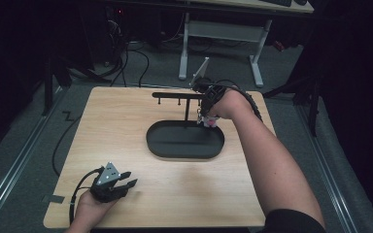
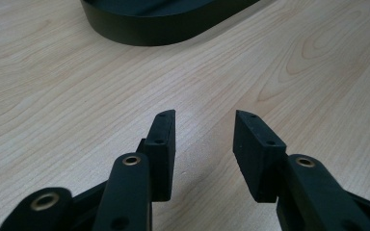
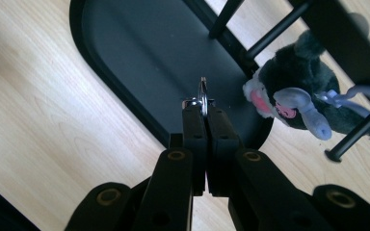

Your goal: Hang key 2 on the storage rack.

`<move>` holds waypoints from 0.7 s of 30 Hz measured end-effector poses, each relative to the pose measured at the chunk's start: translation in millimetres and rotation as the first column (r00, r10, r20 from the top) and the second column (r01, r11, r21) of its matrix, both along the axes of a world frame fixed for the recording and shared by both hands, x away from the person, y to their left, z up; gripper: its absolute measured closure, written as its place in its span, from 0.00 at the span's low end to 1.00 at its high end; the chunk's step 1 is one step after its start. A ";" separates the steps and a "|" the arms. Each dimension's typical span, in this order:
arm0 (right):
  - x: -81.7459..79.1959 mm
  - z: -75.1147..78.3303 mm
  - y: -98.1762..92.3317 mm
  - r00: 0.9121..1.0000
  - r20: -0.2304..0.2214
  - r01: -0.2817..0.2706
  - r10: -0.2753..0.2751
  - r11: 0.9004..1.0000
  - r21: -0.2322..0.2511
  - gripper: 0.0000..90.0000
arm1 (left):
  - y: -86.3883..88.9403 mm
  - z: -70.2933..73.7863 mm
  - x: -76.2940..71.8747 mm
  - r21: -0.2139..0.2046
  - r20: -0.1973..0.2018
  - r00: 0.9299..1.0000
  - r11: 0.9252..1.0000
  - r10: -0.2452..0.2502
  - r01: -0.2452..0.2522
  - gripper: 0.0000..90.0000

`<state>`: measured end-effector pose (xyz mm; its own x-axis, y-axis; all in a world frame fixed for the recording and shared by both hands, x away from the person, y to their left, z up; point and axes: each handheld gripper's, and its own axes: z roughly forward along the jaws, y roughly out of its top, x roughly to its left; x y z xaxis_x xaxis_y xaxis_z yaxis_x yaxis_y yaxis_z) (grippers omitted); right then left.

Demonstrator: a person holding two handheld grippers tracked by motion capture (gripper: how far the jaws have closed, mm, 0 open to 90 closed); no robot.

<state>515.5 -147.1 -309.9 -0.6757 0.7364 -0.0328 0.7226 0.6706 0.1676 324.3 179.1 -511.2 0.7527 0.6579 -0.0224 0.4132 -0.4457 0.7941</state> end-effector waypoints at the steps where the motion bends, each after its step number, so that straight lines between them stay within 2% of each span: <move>1: 2.1 -0.1 0.2 1.000 0.005 -0.011 0.011 1.000 -0.005 0.99 | 0.0 -0.1 0.1 0.000 0.000 1.000 1.000 0.000 0.000 0.67; 12: 16.9 1.6 4.8 1.000 0.015 -0.007 0.007 1.000 -0.002 0.99 | -0.1 -0.3 -0.1 0.001 0.000 1.000 1.000 -0.004 0.004 0.67; 21: 21.4 0.3 2.2 1.000 0.012 0.012 -0.012 1.000 -0.004 0.99 | -1.1 -1.2 0.0 0.007 -0.001 1.000 1.000 -0.005 0.005 0.67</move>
